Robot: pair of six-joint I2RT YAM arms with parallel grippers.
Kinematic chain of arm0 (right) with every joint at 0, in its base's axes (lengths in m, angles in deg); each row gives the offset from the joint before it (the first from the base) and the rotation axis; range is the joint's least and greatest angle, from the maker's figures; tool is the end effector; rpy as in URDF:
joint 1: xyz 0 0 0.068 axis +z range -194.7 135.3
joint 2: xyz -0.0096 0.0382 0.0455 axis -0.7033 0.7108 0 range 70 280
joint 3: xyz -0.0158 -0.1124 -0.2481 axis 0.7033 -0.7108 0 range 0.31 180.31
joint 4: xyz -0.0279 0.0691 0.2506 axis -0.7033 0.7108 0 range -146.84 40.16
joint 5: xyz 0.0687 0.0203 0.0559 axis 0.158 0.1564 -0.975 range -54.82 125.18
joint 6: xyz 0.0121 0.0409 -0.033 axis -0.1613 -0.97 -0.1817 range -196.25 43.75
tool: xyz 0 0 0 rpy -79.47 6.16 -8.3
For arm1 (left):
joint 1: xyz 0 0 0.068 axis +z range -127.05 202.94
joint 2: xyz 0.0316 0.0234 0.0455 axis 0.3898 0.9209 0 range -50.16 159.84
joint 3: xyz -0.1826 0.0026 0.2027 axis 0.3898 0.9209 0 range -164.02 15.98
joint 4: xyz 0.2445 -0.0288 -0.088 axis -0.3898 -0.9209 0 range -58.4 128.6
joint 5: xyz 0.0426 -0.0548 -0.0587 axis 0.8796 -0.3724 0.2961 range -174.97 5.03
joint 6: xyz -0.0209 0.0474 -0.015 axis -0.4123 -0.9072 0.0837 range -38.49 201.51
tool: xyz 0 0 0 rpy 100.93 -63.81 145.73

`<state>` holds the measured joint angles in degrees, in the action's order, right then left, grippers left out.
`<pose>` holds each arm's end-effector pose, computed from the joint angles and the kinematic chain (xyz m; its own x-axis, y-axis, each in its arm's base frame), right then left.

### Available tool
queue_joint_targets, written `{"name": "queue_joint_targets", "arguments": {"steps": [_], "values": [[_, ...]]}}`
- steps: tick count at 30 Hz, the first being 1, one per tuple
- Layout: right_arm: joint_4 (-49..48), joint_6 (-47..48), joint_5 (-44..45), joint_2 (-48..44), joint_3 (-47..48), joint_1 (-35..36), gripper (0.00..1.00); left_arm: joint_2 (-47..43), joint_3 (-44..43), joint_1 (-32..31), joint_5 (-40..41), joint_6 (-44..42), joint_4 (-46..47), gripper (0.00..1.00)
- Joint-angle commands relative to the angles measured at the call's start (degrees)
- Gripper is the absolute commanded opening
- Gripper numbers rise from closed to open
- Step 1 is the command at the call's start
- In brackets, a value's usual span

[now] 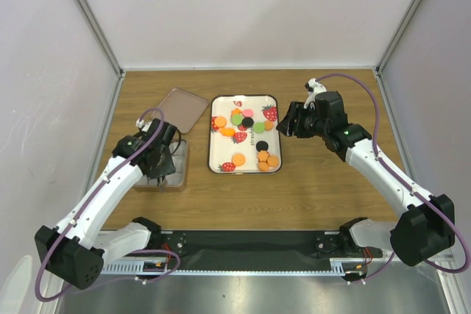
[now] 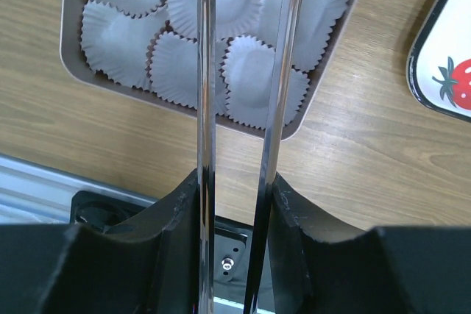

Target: Pack the cookies

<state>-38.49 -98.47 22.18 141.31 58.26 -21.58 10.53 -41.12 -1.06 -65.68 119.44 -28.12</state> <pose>0.2545 0.1174 0.3082 -0.6588 0.1194 -0.7428 -0.3342 0.8381 0.4311 0.1649 -0.0606 0.2869 -0.8519 -0.2557 -0.4570 -0.3060 0.9513 0.0382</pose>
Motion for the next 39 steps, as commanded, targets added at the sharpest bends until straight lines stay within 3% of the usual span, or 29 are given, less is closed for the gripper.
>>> {"name": "queue_joint_targets", "arguments": {"steps": [1, 24, 39], "values": [[-1.39, 0.42, -1.07, -1.0, -0.3, -0.09, 0.57, -2.15, 0.59, 2.3, -1.8, 1.09, 1.15, 0.38], [-1.74, 0.42, -1.51, -1.17, -0.56, 0.18, 0.57, 0.05, 3.92, 6.61, -5.05, 0.3, 4.93, 0.37], [-1.74, 0.33, -1.51, -1.0, -0.56, 0.18, 0.57, -0.22, 5.33, 7.66, -5.67, -0.67, 6.78, 0.51]]}}
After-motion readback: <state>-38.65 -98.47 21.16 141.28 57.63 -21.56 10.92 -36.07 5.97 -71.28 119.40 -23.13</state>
